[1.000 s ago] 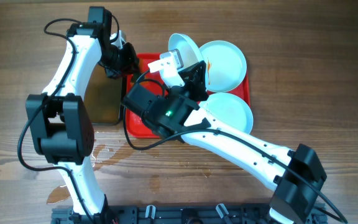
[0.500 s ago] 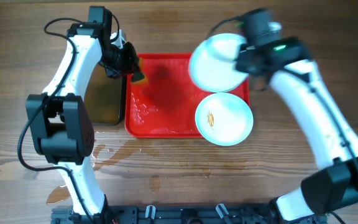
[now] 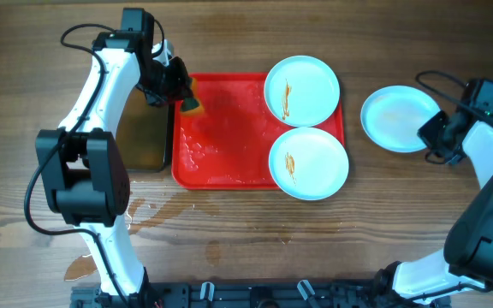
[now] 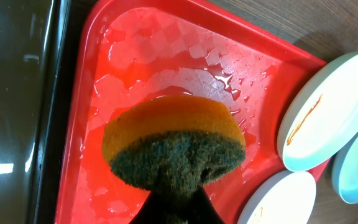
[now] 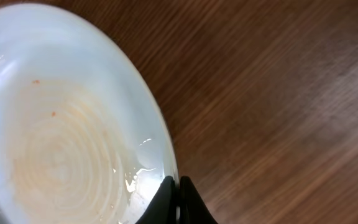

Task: Clean dirty plates on tray and stack at the side
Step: 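Lift the scrubbed plate with the right gripper and carry it right, then set the plate down on the table right of the red tray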

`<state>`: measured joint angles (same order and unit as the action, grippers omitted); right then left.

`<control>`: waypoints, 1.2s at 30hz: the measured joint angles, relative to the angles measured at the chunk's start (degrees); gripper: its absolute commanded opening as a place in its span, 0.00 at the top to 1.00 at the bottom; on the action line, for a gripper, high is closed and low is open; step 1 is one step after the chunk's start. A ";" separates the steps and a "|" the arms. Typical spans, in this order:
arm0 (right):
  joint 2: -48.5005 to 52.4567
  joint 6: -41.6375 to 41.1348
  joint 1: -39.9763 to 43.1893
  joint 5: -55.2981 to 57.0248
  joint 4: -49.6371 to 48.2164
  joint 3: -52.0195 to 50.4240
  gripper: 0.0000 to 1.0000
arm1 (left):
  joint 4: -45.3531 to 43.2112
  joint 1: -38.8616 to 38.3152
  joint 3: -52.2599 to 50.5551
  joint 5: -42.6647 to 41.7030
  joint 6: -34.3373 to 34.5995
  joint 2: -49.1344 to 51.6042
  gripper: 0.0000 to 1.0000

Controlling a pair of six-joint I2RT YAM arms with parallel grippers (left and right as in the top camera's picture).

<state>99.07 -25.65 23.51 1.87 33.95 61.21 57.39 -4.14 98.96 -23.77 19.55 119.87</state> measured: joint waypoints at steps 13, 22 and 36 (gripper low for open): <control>0.04 4.39 -0.11 -13.07 -3.43 -6.27 0.68 | -1.25 -1.97 0.00 1.09 0.00 0.00 0.96; -9.38 13.29 -2.62 -22.97 15.78 -2.56 0.59 | -1.27 -1.97 0.00 1.66 0.00 0.00 0.96; -9.40 13.68 -19.21 -22.45 9.35 -13.18 0.74 | -1.27 -1.97 0.00 1.68 0.00 0.00 0.96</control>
<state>89.67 -11.97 4.29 -20.58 43.31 48.03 56.12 -6.11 98.96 -22.09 19.55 119.87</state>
